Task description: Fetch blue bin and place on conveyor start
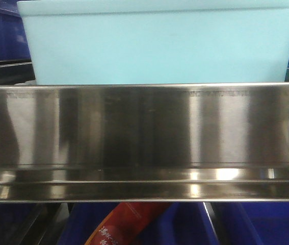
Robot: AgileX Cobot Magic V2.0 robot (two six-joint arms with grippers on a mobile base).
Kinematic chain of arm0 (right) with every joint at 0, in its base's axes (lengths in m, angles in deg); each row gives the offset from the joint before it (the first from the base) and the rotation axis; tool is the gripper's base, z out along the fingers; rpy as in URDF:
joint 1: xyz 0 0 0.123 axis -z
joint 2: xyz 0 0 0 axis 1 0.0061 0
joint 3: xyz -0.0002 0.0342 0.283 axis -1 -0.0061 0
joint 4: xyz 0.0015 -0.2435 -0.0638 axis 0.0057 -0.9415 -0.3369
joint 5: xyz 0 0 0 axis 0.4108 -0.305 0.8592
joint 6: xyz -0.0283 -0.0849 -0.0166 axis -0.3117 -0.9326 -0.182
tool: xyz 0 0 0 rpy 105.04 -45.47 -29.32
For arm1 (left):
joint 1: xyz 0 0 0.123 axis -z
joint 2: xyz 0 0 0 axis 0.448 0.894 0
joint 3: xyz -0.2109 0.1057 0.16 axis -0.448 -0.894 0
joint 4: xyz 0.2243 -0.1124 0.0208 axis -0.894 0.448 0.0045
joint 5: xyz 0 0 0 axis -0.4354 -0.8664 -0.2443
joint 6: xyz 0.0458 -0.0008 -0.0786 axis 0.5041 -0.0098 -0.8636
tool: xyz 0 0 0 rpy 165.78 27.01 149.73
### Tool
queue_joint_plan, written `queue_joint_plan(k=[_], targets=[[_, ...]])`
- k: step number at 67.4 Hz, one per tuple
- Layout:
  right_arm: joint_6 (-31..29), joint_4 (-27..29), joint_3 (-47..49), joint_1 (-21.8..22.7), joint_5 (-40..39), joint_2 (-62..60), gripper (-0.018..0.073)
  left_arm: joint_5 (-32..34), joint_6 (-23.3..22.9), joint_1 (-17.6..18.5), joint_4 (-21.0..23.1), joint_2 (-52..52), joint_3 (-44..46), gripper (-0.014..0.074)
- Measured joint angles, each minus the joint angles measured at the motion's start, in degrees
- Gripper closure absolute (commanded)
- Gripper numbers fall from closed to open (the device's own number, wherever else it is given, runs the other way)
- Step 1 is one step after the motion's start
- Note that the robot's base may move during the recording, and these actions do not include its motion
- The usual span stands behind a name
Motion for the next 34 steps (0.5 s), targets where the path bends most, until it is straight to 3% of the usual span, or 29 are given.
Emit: queue_joint_plan(k=[18, 34], targets=[[0.0, 0.9, 11.3, -3.8, 11.6, 13.0, -0.0010, -3.7, 0.1, 10.3, 0.7, 11.5, 9.1, 0.0132], [0.0, 1.1, 25.0, -9.3, 20.7, 29.0, -0.0010, -6.0, 0.4, 22.6, 0.7, 25.8, 17.6, 0.0132]])
